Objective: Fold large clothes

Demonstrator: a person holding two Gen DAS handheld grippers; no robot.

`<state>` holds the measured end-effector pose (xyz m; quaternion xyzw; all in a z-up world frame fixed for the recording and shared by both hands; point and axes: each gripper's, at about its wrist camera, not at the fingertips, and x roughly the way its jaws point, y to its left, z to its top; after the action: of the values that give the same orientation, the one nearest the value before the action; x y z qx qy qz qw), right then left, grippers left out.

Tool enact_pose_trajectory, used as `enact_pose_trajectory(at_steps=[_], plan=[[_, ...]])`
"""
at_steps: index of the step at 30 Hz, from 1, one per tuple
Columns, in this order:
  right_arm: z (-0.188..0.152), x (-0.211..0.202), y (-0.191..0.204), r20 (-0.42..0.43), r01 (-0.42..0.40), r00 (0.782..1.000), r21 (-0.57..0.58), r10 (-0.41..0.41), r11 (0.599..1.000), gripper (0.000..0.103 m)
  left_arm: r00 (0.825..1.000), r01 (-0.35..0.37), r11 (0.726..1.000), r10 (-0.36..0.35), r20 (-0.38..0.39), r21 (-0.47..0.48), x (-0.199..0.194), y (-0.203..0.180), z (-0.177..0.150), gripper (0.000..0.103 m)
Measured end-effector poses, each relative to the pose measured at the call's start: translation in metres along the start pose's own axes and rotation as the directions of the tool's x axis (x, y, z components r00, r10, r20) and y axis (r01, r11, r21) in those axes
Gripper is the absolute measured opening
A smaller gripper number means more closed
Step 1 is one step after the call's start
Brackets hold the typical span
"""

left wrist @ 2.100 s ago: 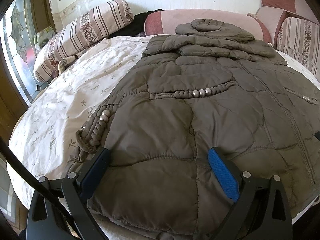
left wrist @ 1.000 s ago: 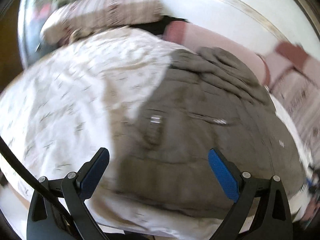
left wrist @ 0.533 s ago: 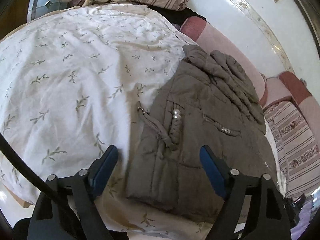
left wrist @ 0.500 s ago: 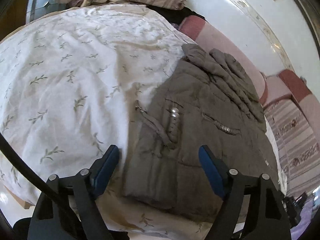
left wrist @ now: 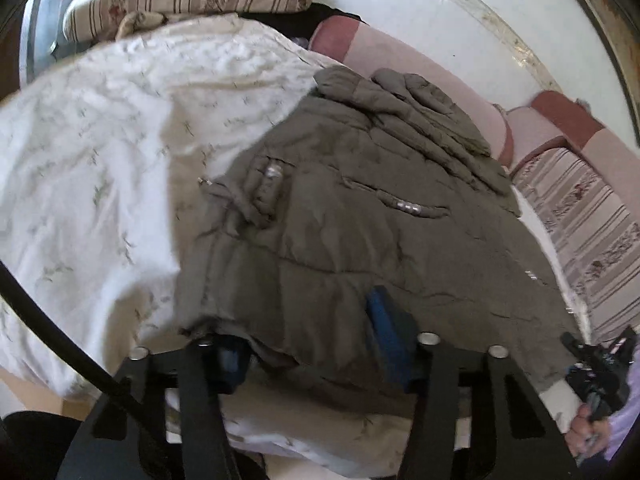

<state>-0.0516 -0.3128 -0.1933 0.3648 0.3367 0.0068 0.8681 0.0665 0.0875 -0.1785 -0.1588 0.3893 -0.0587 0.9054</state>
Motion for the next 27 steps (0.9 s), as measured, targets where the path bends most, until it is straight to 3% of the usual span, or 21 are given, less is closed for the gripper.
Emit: enact_pose_trajectory(at_steps=[3,12,18,24,27], plan=[[-0.004,0.008,0.004,-0.010,0.051,0.999,-0.034,-0.051,0.998,0.036,0.999,-0.044,0.998,0.044,0.009,0.033,0.003,-0.005,-0.001,0.046],[-0.009,0.007,0.002,0.041,0.068,0.997,-0.047,-0.066,0.997,0.037,0.978,-0.202,0.967,0.191,0.083,0.156,0.011,-0.026,-0.010,0.052],[-0.009,0.003,-0.004,0.052,0.037,0.998,-0.025,-0.035,0.999,0.037,0.971,-0.224,0.958,0.205,0.120,0.176,0.010,-0.029,-0.013,0.052],[-0.004,-0.003,-0.006,0.035,-0.018,0.999,-0.001,0.018,1.000,0.033,0.970,-0.235,0.951,0.218,0.103,0.201,0.008,-0.031,-0.010,0.052],[-0.004,-0.006,0.002,0.039,0.004,0.999,-0.049,-0.002,0.999,0.033,0.968,-0.247,0.947,0.230,0.106,0.204,0.009,-0.033,-0.010,0.053]])
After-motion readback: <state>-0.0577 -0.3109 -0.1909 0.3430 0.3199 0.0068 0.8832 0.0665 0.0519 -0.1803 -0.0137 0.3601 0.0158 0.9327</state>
